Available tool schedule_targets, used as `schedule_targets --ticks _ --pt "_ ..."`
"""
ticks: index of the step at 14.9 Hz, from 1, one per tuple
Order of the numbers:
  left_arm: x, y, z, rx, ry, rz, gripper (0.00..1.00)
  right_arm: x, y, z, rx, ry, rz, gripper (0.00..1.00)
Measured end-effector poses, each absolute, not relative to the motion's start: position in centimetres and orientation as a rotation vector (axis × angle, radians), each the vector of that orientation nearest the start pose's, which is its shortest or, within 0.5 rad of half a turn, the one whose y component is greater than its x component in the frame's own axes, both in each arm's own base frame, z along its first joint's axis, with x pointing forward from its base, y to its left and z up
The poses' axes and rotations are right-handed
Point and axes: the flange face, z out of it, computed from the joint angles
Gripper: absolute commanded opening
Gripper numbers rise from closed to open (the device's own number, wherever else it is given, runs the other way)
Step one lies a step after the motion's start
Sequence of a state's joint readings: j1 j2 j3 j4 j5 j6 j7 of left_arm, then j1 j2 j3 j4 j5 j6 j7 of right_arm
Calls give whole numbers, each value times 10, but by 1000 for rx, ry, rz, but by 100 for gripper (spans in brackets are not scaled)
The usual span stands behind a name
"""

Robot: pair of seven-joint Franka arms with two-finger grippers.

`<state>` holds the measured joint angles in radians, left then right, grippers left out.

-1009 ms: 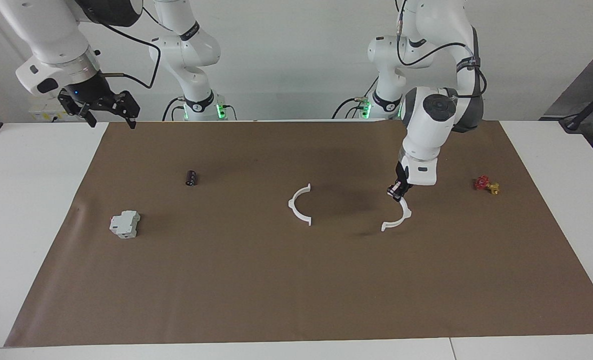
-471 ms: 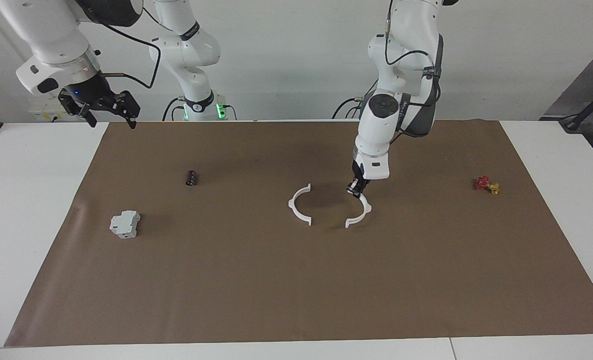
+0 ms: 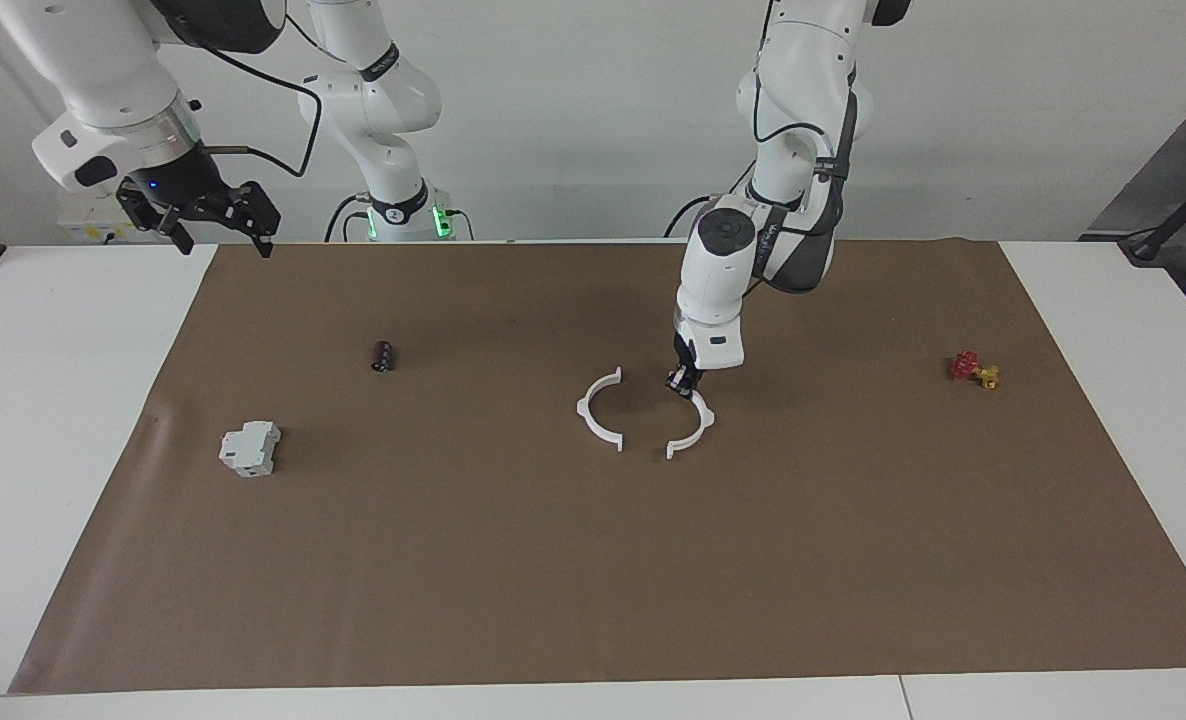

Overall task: Assemble drain pipe with both arms
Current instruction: 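Lift and carry the clamp half toward the centered half with the left gripper, then press the held clamp half onto the centered half with the left gripper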

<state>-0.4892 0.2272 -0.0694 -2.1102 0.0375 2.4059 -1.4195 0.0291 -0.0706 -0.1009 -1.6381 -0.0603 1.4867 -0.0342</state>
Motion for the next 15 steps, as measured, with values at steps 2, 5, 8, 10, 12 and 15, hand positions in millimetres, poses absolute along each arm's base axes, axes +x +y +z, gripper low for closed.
schedule_targets --ticks 2,5,8,10,12,15 --pt "500 -314 321 -2915 -1351 -92 0 521 -46 624 -3187 63 134 100" --pt "504 -318 321 -2911 -1390 -102 0 521 -46 624 -3187 63 134 100" --pt "496 -330 307 -2909 -1360 -80 0 521 -46 624 -3187 63 134 100" --pt "485 -344 299 -2917 -1318 -65 0 521 -46 624 -3187 64 134 100" --pt "478 -353 296 -2918 -1304 -61 0 521 -46 624 -3187 64 134 100" --pt "476 -355 296 -2917 -1303 -60 0 521 -46 624 -3187 64 134 100"
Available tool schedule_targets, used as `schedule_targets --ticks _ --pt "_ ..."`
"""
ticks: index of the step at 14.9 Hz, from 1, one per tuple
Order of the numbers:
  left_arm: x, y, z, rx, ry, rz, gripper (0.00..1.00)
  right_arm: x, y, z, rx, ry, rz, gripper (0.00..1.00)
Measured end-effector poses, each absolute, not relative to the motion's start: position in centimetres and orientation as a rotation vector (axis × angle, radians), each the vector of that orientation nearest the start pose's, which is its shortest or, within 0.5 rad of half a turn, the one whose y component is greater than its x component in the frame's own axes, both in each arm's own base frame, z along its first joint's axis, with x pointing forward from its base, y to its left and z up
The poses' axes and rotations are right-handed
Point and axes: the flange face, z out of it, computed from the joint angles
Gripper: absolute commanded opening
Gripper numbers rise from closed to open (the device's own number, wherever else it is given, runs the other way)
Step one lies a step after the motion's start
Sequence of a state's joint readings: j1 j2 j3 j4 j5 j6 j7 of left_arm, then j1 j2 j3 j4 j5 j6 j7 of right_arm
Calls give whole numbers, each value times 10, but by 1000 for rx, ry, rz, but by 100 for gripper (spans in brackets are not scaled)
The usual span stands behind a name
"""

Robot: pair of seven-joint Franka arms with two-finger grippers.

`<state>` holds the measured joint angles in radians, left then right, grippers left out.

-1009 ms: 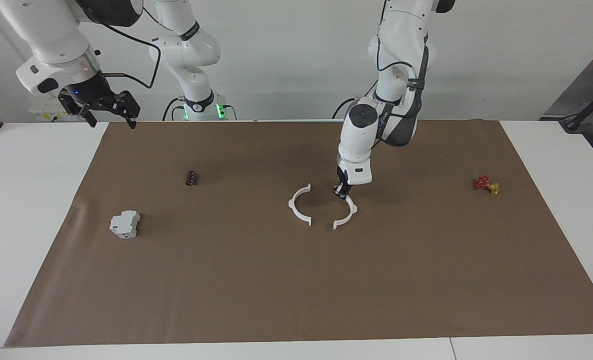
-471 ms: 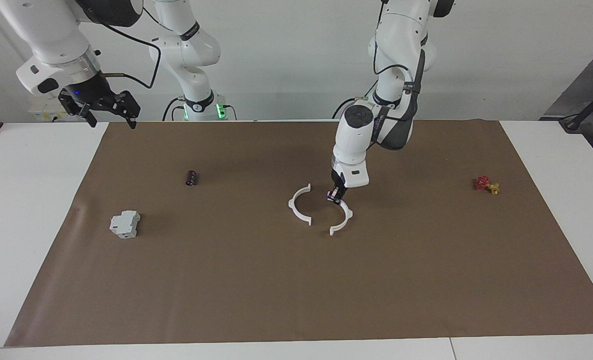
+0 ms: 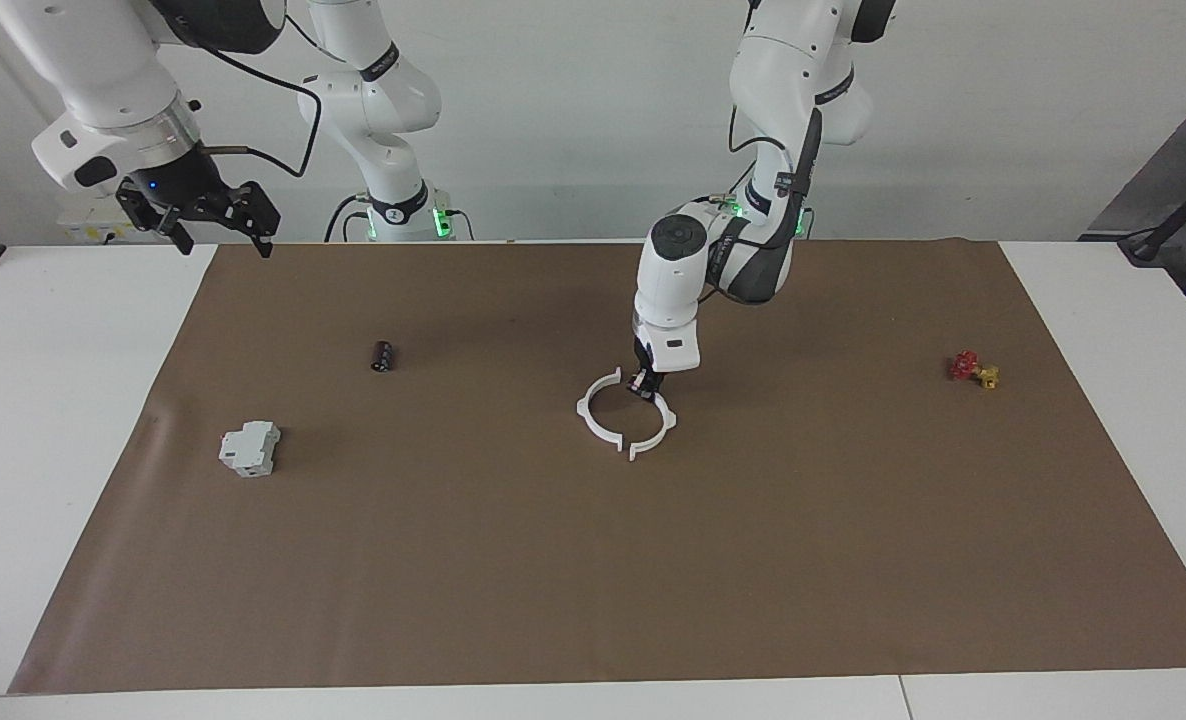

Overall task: Assemble drain pipe with both arms
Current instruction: 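Press the held clamp half onto the centered half with the left gripper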

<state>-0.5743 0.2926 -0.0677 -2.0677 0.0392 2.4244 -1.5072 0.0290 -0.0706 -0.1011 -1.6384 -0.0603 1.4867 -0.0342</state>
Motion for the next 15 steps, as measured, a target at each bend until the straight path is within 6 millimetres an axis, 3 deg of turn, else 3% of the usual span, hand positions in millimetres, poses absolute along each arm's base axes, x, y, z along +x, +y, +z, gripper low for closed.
schedule_targets --ticks 15 --pt "468 -360 296 -2906 -1252 -60 0 521 -46 624 -3187 64 134 100"
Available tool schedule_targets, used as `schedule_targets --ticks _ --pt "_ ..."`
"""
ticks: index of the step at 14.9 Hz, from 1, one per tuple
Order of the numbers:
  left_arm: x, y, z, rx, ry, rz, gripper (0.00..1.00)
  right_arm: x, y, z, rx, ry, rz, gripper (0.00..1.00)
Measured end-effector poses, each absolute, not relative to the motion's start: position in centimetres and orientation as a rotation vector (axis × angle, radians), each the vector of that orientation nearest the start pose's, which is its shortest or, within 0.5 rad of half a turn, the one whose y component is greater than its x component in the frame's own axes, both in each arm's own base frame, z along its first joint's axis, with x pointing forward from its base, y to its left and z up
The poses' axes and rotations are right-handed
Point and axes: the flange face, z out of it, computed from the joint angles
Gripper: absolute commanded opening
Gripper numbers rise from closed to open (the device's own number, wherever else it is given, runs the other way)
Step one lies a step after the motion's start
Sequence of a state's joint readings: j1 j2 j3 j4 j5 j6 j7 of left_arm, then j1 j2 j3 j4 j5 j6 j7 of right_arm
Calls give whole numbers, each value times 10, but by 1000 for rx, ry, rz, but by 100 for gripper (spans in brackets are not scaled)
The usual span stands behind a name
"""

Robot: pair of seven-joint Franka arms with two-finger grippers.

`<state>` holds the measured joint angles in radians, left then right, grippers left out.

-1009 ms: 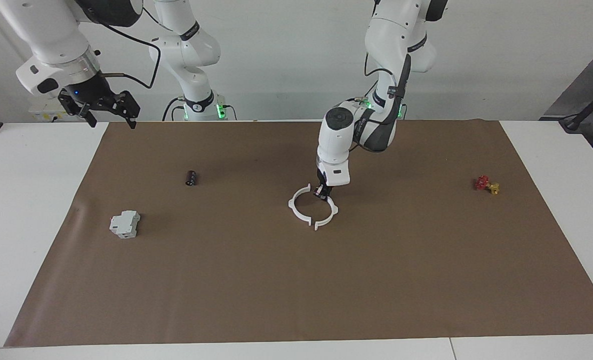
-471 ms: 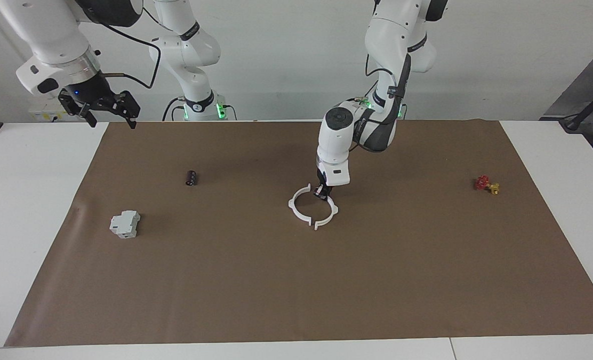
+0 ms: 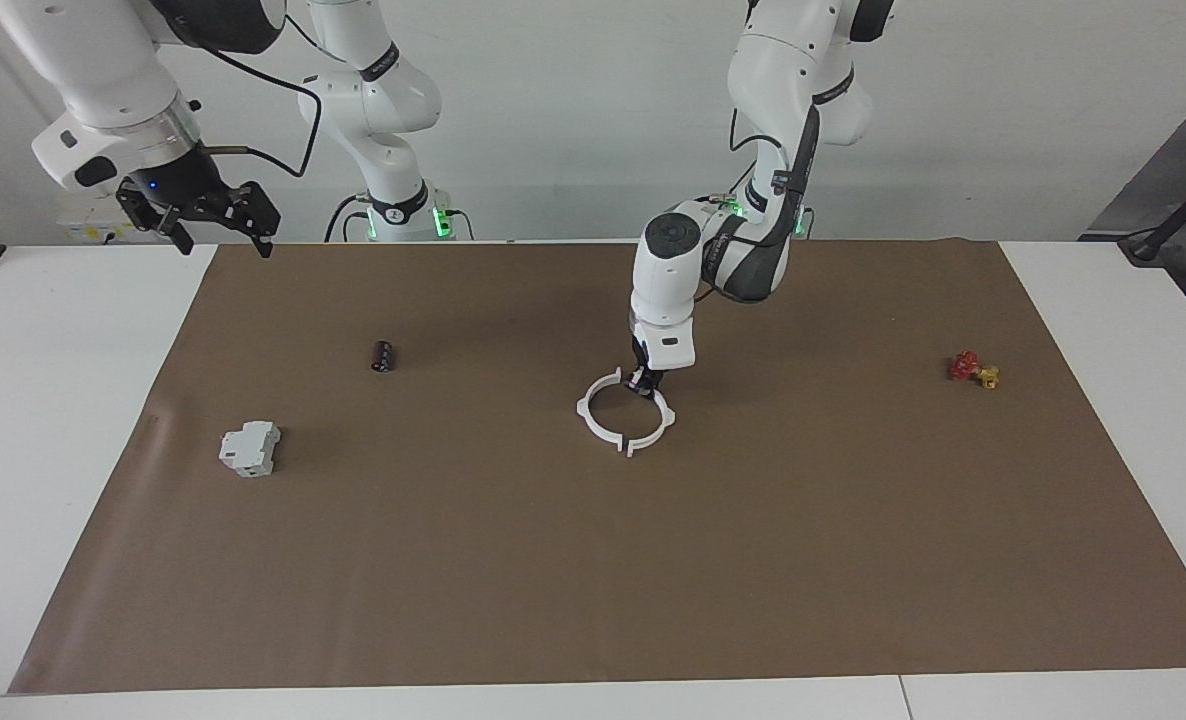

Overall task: Assemble drain pipe with both arms
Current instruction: 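Press the held clamp half onto the centered half with the left gripper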

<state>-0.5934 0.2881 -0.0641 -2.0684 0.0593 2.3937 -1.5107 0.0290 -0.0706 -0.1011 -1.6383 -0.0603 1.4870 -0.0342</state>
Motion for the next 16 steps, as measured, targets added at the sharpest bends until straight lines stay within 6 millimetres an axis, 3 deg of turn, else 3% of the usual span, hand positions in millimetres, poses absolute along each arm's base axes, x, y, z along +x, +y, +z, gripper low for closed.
schedule_targets --ticks 16 --pt "462 -365 296 -2840 -1368 -53 0 522 -46 625 -3187 63 117 100"
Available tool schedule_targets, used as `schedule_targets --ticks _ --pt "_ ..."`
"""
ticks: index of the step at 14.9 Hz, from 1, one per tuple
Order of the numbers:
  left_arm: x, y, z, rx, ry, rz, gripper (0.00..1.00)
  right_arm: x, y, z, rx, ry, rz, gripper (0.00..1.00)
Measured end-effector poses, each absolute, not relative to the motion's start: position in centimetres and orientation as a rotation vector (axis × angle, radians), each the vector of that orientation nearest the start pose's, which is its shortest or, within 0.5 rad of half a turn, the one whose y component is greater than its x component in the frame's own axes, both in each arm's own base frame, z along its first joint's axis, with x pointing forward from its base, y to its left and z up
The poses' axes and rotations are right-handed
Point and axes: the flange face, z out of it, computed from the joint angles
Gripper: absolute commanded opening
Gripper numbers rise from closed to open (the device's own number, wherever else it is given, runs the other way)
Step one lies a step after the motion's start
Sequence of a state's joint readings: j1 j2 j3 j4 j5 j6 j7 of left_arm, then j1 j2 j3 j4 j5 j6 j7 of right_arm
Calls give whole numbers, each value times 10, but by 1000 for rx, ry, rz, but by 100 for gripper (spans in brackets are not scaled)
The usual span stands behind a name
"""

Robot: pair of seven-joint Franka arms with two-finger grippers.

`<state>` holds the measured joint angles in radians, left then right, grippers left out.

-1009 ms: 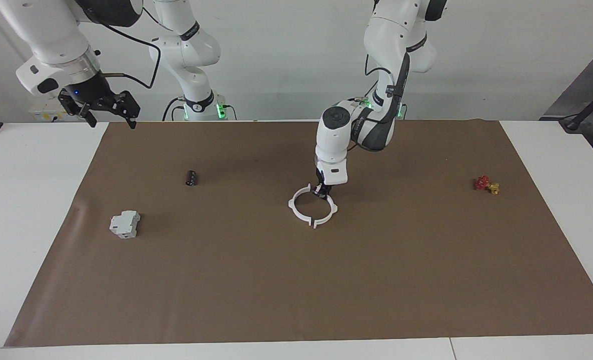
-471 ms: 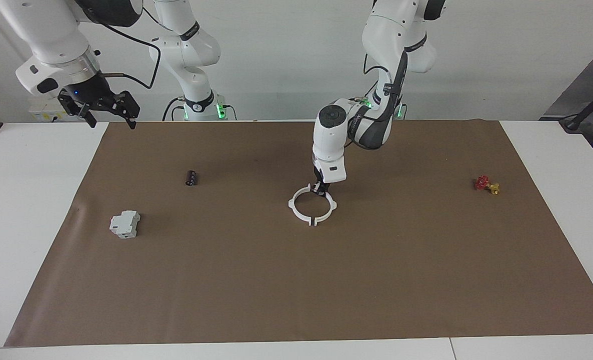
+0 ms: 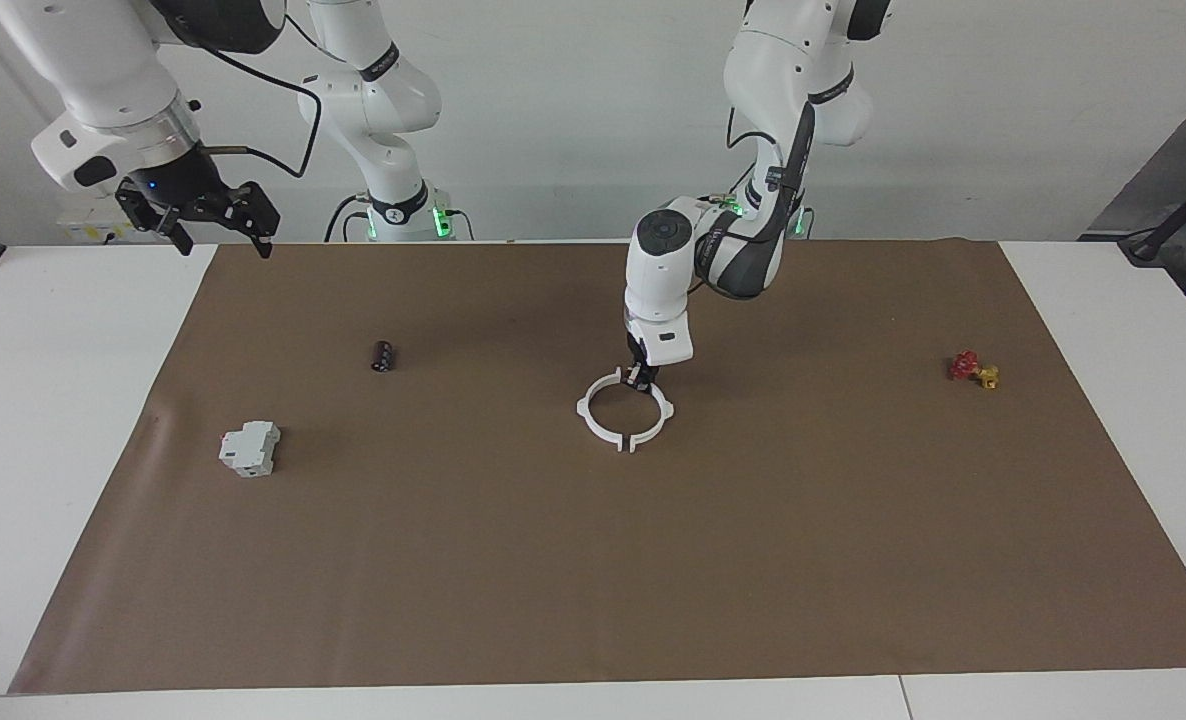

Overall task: Assemble drain pipe with both arms
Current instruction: 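Press the held clamp half onto the centered half with the left gripper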

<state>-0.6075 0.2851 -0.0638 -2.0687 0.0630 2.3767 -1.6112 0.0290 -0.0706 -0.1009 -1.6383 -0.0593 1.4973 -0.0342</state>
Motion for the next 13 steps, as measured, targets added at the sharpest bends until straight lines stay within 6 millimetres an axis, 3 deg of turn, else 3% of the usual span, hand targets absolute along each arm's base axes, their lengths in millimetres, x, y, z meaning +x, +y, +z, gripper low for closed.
schedule_targets --ticks 13 --pt "460 -367 295 -2844 -1341 -78 0 524 -45 626 -3188 58 88 100"
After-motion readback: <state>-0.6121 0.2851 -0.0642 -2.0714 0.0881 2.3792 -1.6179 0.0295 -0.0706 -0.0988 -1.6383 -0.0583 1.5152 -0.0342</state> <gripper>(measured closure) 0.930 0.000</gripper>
